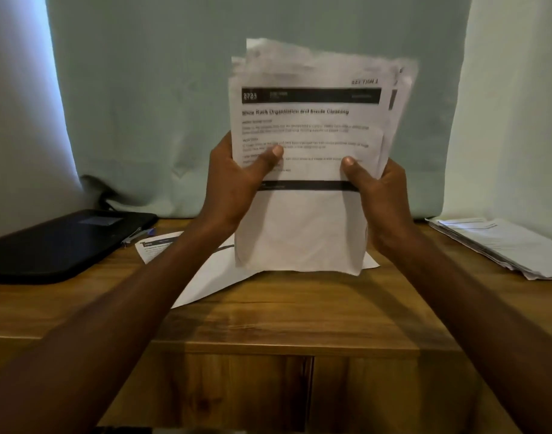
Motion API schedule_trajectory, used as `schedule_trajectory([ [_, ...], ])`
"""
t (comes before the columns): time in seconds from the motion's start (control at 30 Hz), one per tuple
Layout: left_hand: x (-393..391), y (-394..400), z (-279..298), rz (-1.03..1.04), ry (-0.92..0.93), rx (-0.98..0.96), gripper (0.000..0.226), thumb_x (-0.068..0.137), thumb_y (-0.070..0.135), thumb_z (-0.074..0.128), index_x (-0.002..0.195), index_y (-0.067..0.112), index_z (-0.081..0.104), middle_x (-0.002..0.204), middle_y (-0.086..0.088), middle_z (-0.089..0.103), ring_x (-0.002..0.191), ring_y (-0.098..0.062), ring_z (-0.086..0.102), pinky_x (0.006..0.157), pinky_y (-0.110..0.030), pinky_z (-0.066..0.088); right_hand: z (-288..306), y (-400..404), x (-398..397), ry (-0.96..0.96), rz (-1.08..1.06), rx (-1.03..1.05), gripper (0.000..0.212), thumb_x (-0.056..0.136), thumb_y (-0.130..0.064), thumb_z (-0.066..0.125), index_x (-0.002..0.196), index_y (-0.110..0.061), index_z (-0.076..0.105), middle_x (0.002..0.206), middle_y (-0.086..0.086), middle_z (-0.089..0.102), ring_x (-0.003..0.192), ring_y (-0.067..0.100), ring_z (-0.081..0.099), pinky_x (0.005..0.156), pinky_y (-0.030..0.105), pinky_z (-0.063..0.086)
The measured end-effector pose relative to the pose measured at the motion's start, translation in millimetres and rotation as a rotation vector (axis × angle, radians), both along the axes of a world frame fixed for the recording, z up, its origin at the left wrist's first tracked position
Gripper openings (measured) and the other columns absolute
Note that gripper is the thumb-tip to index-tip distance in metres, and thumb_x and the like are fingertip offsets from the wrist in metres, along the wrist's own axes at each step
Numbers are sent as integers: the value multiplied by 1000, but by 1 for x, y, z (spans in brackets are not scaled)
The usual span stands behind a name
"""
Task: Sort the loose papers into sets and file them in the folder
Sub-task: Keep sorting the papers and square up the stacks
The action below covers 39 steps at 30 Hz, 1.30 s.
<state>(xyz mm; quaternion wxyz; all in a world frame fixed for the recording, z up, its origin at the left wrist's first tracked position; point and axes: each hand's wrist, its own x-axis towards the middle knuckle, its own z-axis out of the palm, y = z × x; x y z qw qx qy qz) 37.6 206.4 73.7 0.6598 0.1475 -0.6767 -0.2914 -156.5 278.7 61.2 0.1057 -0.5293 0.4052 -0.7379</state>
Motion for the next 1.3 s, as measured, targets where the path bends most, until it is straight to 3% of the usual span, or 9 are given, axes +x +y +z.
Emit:
schedule_trajectory([
  [0.23, 8, -18, -84, -78, -116, 315, 37, 88, 20, 78, 124, 21, 70, 114, 10, 76, 101, -10, 73, 92, -37, 61, -57, 0, -12, 67, 65, 219, 16, 91, -29, 74, 103, -39, 68, 94, -27, 75, 88, -4, 71, 68, 13, 54],
  [0.4, 4, -14, -73, -63, -86, 285, 30, 89, 22, 78, 117, 31, 70, 112, 13, 76, 100, -7, 73, 82, -26, 61, -46, 0, -11, 20, 34, 183, 16, 93, -29, 71, 101, -41, 63, 86, -29, 72, 81, -7, 70, 57, 9, 51],
  [0.5, -6, -16, -82, -54, -133, 358, 34, 88, 26, 80, 120, 32, 68, 109, 14, 75, 101, -7, 72, 82, -24, 60, -52, -3, -15, 16, 14, 222, 19, 92, -30, 73, 107, -38, 63, 95, -24, 70, 81, -4, 70, 60, 11, 51],
  [0.63, -16, -11, -107, -78, -153, 533, 50, 84, 29, 83, 130, 24, 63, 119, 4, 73, 108, -17, 70, 92, -39, 59, -79, -5, -18, -2, -8, 343, 31, 90, -32, 75, 117, -31, 59, 103, -14, 66, 92, 5, 65, 69, 22, 51],
  [0.73, -19, -10, -93, -5, -150, 466, 45, 87, 30, 80, 128, 19, 65, 117, 3, 72, 105, -16, 69, 89, -33, 57, -74, 0, -21, -37, -14, 309, 19, 92, -29, 73, 104, -37, 61, 101, -17, 67, 90, 2, 65, 68, 19, 51],
  [0.93, -32, -4, -109, 95, -330, 538, 65, 89, 42, 77, 142, 15, 52, 137, -5, 63, 119, -23, 61, 104, -44, 51, -92, 3, -23, -151, 32, 502, 50, 90, -33, 76, 133, -23, 53, 115, -4, 64, 96, 16, 61, 85, 42, 57],
  [1.07, -35, -3, -107, 54, -335, 491, 60, 92, 38, 73, 144, 16, 51, 137, -5, 63, 123, -25, 61, 105, -45, 51, -89, 9, -31, -97, -9, 479, 51, 93, -29, 73, 137, -20, 51, 113, -7, 62, 90, 8, 59, 69, 24, 48],
  [1.17, -43, -3, -111, 28, -480, 519, 62, 95, 37, 70, 147, 13, 47, 145, -8, 58, 130, -29, 56, 105, -41, 48, -97, 10, -39, -87, -41, 580, 62, 92, -32, 74, 143, -16, 43, 131, 2, 58, 100, 18, 56, 78, 33, 48],
  [1.3, -58, -6, -108, 2, -483, 509, 62, 93, 34, 73, 147, 13, 49, 141, -2, 60, 124, -24, 59, 97, -32, 53, -96, 23, -53, -184, -57, 619, 63, 88, -26, 79, 141, -18, 45, 125, 0, 59, 101, 18, 57, 90, 42, 54],
])
